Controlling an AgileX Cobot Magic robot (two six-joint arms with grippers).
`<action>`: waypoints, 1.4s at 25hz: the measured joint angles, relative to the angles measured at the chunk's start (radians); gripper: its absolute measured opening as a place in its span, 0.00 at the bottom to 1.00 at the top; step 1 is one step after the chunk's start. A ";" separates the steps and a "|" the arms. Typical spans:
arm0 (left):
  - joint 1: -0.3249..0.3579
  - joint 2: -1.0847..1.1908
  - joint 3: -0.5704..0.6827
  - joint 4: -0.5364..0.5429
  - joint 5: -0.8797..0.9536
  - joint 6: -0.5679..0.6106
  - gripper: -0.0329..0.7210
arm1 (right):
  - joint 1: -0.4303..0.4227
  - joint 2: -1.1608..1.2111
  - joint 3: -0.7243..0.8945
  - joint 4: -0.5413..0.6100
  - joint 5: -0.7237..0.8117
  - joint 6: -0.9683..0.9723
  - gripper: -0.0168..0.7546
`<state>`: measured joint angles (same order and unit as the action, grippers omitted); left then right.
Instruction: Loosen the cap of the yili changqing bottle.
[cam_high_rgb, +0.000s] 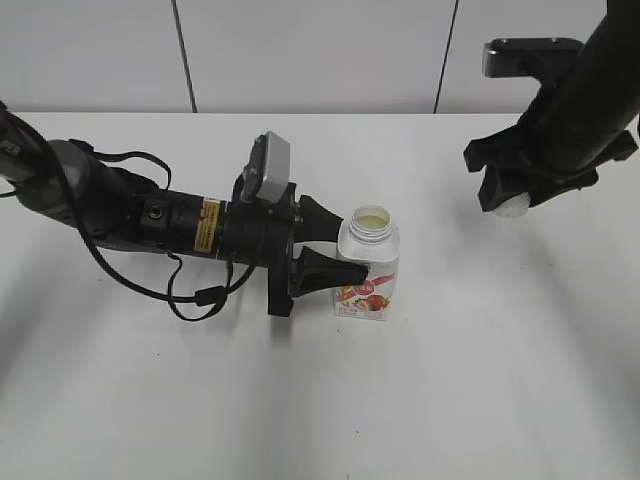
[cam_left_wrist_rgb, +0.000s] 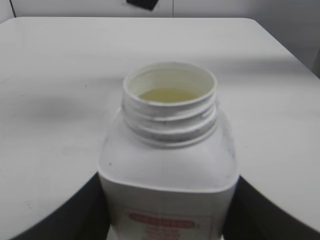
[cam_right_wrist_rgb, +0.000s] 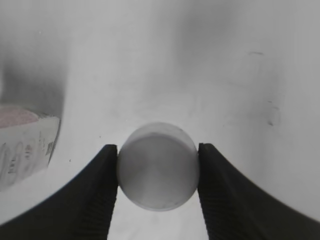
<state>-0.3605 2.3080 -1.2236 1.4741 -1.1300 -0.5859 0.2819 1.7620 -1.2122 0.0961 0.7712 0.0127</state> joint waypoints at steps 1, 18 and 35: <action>0.000 0.000 0.000 0.000 0.000 0.000 0.56 | 0.000 0.000 0.029 0.001 -0.052 0.017 0.52; 0.000 0.000 0.000 -0.005 0.000 0.000 0.56 | 0.000 0.158 0.178 0.039 -0.301 0.102 0.52; 0.004 0.000 0.000 -0.004 -0.003 -0.093 0.67 | 0.000 0.158 0.148 0.043 -0.296 0.104 0.80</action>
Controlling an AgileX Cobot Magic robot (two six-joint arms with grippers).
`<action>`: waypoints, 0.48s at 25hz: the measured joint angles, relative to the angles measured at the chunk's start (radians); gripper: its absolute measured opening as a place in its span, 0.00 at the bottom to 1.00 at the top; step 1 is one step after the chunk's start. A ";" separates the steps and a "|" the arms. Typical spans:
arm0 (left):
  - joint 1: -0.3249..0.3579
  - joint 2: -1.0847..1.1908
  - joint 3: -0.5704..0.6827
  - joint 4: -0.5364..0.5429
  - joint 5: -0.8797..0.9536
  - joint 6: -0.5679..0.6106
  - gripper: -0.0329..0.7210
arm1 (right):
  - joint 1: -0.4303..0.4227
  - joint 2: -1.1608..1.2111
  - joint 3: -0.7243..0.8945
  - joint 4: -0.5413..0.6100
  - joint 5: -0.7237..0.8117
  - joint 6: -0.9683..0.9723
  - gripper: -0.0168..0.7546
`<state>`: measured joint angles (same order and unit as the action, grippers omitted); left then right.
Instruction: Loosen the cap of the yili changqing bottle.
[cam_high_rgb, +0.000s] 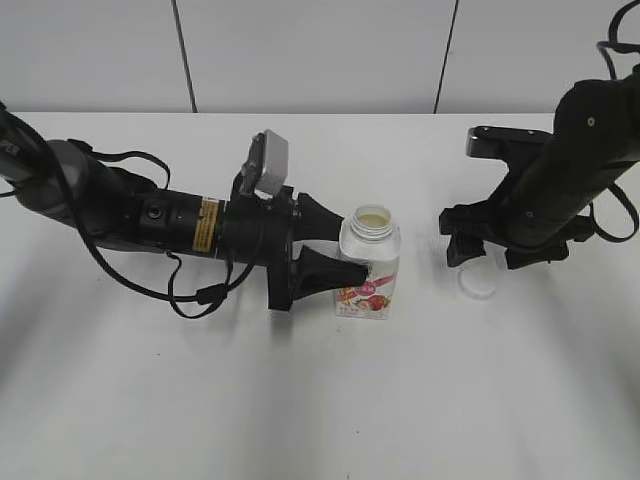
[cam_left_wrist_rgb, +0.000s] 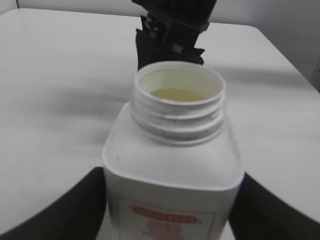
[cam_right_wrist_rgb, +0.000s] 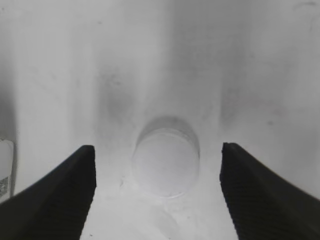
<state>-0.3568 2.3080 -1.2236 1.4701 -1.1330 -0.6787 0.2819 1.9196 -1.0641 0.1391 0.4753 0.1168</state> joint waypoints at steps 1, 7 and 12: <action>0.004 0.000 0.000 0.007 -0.001 -0.023 0.73 | 0.000 0.000 -0.005 0.000 0.000 0.000 0.80; 0.038 0.000 0.000 0.074 -0.011 -0.050 0.83 | 0.000 0.001 -0.018 0.000 0.000 -0.001 0.79; 0.097 -0.021 0.000 0.162 -0.006 -0.081 0.83 | 0.000 0.001 -0.018 0.000 0.000 0.000 0.79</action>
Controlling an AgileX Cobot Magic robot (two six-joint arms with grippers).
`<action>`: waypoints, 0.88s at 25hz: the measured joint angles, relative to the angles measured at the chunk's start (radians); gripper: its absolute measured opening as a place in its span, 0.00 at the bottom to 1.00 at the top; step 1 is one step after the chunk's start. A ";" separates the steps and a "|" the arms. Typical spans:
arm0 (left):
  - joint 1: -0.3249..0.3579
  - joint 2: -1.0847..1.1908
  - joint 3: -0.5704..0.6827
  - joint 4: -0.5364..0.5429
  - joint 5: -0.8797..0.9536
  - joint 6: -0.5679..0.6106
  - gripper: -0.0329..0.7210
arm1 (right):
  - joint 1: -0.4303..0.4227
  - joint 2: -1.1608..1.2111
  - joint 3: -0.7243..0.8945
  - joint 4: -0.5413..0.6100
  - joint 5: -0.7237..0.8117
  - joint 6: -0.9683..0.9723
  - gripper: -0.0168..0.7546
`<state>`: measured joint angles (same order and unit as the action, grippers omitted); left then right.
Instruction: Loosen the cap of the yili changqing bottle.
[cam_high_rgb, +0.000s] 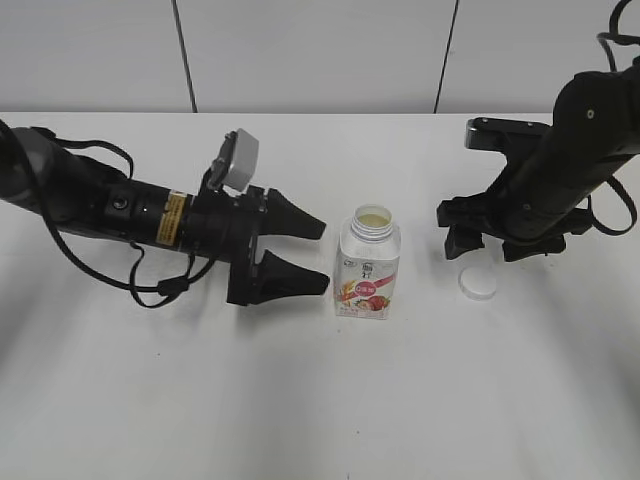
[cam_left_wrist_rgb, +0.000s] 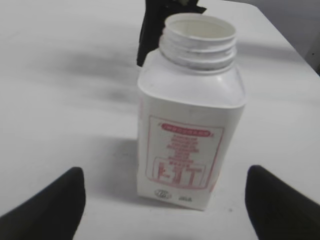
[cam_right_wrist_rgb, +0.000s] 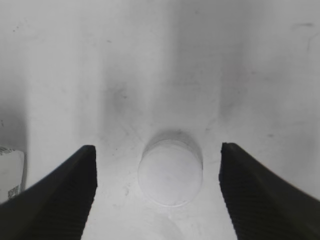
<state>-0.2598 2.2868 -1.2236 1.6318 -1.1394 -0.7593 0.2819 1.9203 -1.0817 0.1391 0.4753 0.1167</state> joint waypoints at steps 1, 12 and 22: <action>0.012 -0.009 0.000 0.011 0.004 -0.011 0.83 | 0.000 0.000 0.000 0.000 0.000 0.000 0.79; 0.111 -0.172 0.001 0.113 0.215 -0.191 0.82 | 0.000 -0.085 0.000 -0.003 0.016 -0.016 0.79; 0.123 -0.321 0.001 0.113 0.780 -0.546 0.81 | 0.000 -0.188 0.000 -0.019 0.032 -0.019 0.79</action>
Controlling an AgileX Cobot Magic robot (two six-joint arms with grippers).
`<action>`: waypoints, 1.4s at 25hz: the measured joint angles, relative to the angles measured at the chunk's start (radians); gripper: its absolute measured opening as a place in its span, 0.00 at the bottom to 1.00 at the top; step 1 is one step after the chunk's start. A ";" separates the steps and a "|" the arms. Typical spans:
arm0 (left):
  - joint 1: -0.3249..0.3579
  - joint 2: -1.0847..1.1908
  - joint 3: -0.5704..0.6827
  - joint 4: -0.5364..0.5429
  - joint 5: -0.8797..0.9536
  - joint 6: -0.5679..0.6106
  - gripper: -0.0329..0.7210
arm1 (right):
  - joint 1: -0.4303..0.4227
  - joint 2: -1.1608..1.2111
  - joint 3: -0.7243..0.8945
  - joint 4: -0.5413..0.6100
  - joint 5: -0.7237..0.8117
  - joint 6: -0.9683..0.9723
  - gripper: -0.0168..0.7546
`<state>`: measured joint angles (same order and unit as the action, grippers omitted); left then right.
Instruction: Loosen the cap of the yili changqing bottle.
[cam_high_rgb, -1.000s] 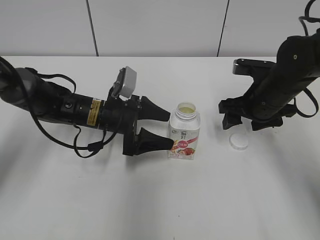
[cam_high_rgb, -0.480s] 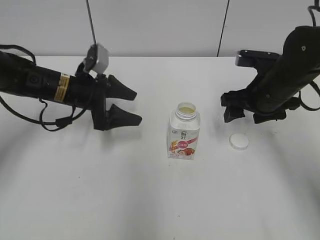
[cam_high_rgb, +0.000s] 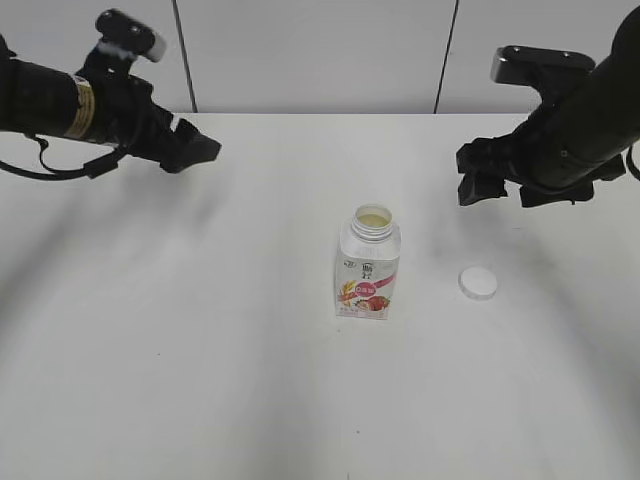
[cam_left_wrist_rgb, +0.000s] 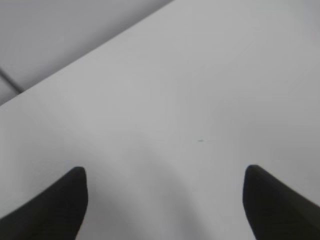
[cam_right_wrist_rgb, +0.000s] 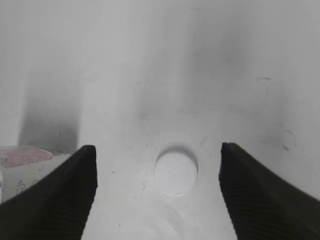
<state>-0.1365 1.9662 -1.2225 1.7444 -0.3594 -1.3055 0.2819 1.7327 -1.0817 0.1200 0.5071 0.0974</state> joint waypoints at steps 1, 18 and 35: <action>0.000 -0.007 0.000 0.000 0.046 -0.019 0.81 | 0.000 -0.004 0.000 -0.001 0.008 -0.001 0.79; 0.001 -0.086 0.152 -0.247 0.617 0.119 0.80 | 0.000 -0.085 0.000 -0.023 0.100 -0.002 0.79; 0.001 -0.345 0.168 -1.484 0.870 1.255 0.80 | 0.000 -0.193 0.000 -0.113 0.266 -0.003 0.79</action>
<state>-0.1352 1.6208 -1.0542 0.2602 0.5105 -0.0505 0.2819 1.5395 -1.0817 0.0075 0.7726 0.0947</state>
